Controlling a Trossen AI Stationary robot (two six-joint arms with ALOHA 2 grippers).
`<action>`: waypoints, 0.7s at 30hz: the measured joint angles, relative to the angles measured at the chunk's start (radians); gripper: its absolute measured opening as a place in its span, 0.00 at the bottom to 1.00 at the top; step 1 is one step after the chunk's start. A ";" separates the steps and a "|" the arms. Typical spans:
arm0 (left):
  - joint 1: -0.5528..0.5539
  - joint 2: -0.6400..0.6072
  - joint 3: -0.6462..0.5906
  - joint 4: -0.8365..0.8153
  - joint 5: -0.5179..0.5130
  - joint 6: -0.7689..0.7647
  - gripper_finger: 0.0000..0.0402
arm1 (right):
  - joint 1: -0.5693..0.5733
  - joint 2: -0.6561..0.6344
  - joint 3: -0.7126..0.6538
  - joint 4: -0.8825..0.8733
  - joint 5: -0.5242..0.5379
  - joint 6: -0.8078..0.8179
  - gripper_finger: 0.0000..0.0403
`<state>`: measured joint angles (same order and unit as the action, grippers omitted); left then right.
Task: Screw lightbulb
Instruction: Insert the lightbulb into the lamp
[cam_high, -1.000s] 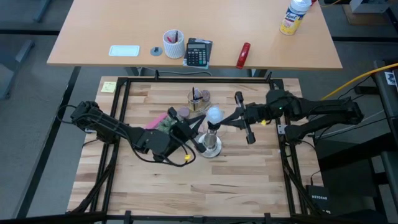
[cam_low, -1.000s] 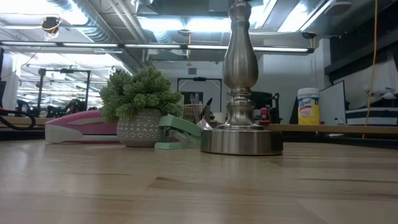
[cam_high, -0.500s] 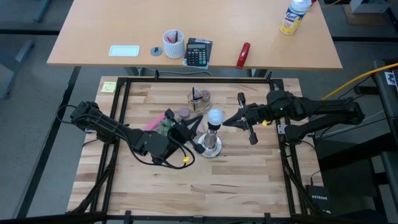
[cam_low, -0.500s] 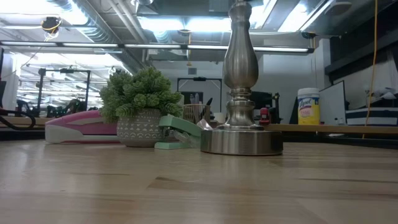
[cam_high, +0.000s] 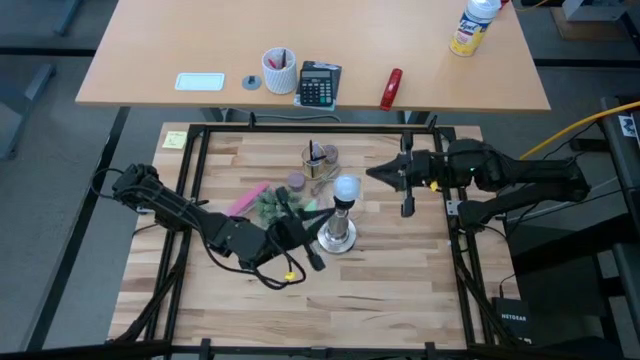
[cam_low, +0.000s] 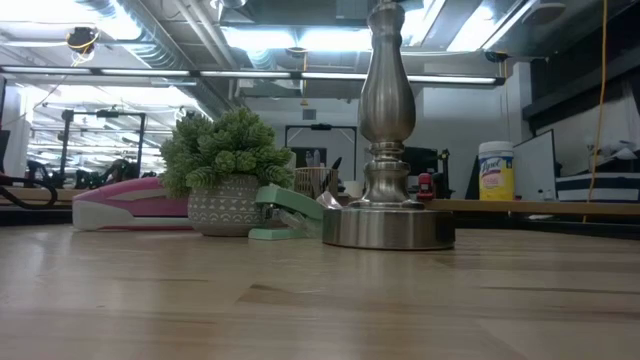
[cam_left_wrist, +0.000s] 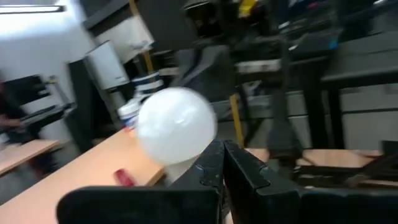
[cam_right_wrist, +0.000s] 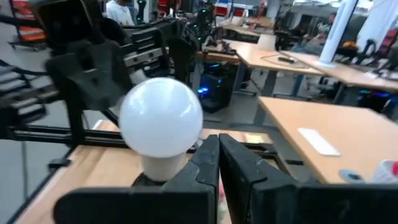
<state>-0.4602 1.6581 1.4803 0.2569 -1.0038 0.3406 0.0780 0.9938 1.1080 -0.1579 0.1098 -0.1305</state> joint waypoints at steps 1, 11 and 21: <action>0.005 0.000 0.000 0.000 0.028 -0.008 0.00 | 0.000 0.011 0.000 0.009 0.004 -0.010 0.04; 0.056 0.000 0.000 -0.005 0.085 -0.047 0.00 | 0.000 0.085 0.000 0.059 0.007 -0.032 0.04; 0.045 0.000 0.000 -0.016 -0.036 -0.046 0.00 | 0.000 0.076 0.000 0.059 -0.063 -0.032 0.04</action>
<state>-0.4153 1.6581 1.4803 0.2408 -1.0397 0.2947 0.0784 1.0695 1.1080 -0.0990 0.0472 -0.1623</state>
